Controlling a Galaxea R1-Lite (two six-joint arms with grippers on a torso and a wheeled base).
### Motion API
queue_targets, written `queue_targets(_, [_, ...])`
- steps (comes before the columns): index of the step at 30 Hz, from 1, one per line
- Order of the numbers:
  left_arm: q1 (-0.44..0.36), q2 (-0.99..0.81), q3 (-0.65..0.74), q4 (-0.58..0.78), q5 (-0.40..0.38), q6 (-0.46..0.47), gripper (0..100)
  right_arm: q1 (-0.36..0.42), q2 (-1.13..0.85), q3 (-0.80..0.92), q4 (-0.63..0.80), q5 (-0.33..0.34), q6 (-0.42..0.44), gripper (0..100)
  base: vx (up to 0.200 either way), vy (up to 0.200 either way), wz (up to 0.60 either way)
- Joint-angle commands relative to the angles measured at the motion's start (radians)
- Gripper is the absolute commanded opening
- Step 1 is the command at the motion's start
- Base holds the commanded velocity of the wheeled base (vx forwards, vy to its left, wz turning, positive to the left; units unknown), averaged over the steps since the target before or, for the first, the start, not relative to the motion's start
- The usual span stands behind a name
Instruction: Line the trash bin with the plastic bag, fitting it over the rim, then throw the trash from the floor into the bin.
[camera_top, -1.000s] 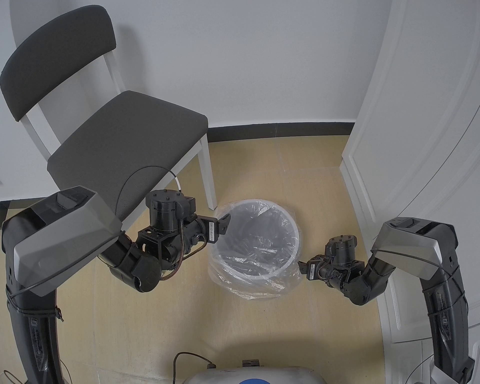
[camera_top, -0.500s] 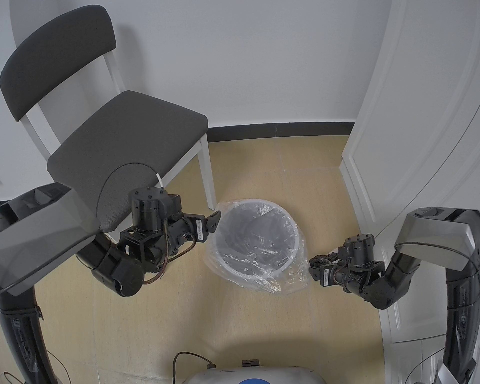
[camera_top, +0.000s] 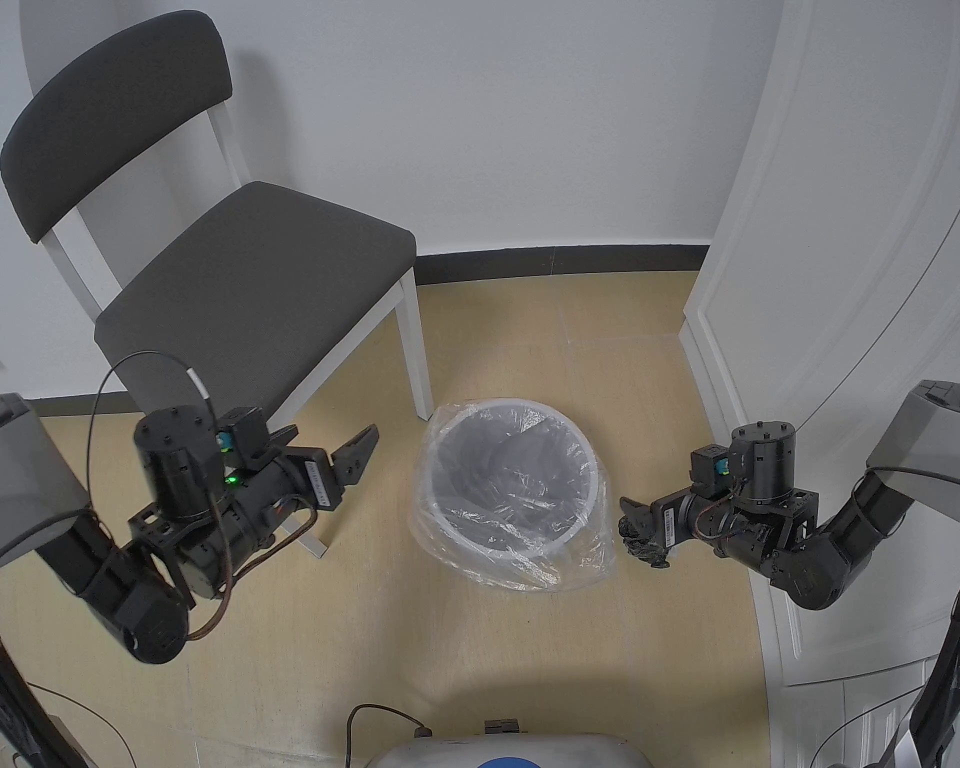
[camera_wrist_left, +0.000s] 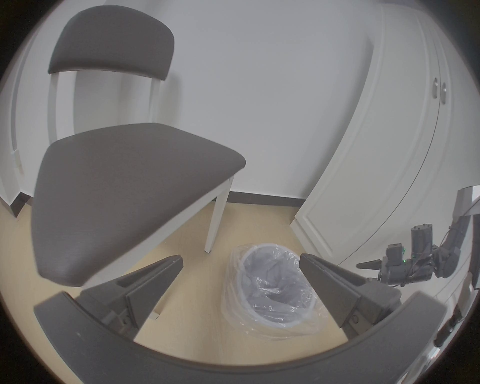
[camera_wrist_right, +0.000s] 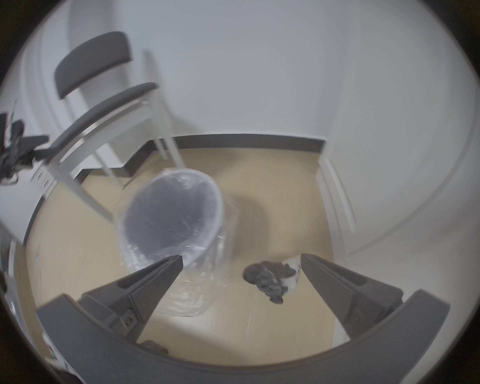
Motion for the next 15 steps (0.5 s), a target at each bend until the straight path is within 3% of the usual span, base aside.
queue_targets(1, [0.081,-0.139,0.169,-0.102,-0.050,-0.014,100,0.098,-0.055,-0.004,0.020,0.083,-0.133,100,0.000,0.000,0.00])
queue_targets(6, [0.138,-0.153,0.242,-0.184,-0.056,-0.013,100,0.123,-0.028,-0.063,0.075,0.119,-0.233,100,0.000,0.000,0.00])
queue_targets(7, [0.156,-0.142,0.235,-0.226,-0.067,-0.009,100,0.139,0.008,-0.162,0.146,0.160,-0.270,100,0.000,0.000,0.00])
queue_targets(11, [0.165,-0.153,0.215,-0.225,-0.083,-0.005,100,0.173,0.043,-0.257,0.232,0.182,-0.274,100,0.000,0.000,0.00])
queue_targets(15, [0.193,-0.153,0.210,-0.225,-0.104,-0.006,100,0.176,0.095,-0.356,0.347,0.197,-0.354,100,0.000,0.000,0.00])
